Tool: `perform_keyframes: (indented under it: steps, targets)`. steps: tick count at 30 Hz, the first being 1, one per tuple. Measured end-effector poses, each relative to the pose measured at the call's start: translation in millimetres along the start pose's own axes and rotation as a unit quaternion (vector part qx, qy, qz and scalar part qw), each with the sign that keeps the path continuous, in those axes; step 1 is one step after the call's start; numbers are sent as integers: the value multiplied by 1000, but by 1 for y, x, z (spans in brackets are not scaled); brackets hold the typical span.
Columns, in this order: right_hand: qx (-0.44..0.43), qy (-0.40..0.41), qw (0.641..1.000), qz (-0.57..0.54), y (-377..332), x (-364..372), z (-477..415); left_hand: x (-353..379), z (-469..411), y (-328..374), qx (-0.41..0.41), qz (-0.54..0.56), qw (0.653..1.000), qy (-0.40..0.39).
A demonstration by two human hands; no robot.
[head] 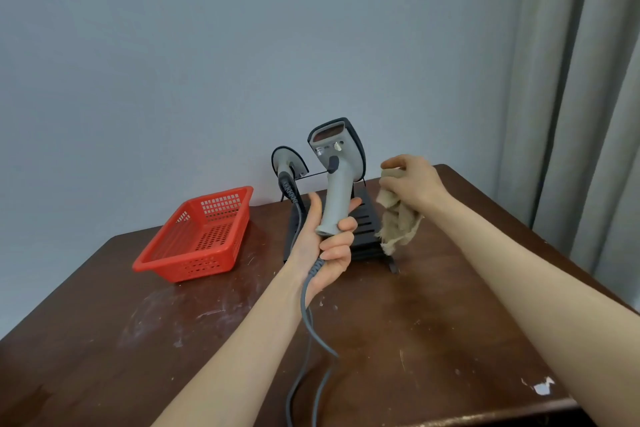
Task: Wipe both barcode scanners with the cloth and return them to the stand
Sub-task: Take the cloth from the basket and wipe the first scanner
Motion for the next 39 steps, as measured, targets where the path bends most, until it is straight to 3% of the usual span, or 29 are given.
perform_keyframes:
  steps: [3,8,13,17,21,23,27,29,31,35,37,39]
  targets:
    - [-34,-2,992,-124,-6,-2,8,1,-2,0,-14,6,1000,-4]
    - [-134,-15,980,-148,-31,4,20,4,-4,-2,-38,18,999,9]
    - [-184,-76,980,-20,-46,28,29,4,-4,0,-58,-48,996,53]
    - [-225,-174,952,117,-52,47,38,-1,1,1,-72,-64,993,67]
    - [-177,-47,978,103,-46,29,20,3,3,-6,-62,-24,995,68]
    - [-167,-32,981,91,-45,26,17,4,1,-5,-50,-31,996,70]
    - [-188,-185,964,30,-50,36,37,3,0,4,-39,-59,994,79]
    - [-201,-225,952,52,-51,39,42,0,0,6,-49,-85,990,99]
    - [-188,-211,958,53,-46,36,37,-2,1,3,-58,-108,987,108]
    - [-106,-85,983,121,-16,18,18,-1,7,1,-42,-119,987,104]
    - [-93,-47,992,69,-10,9,19,4,8,6,-27,-115,989,86]
    - [-122,-72,988,-61,-17,10,26,8,6,9,-30,-118,990,78]
Point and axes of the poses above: each hand's wrist, its own z-axis away from the middle knuckle, its own x-axis out of the palm, y = z × x, the point moved 4 cm from there along -z, towards the middle knuckle, and after that the axes turned 15 degrees about -y, right-handed, at the moved point
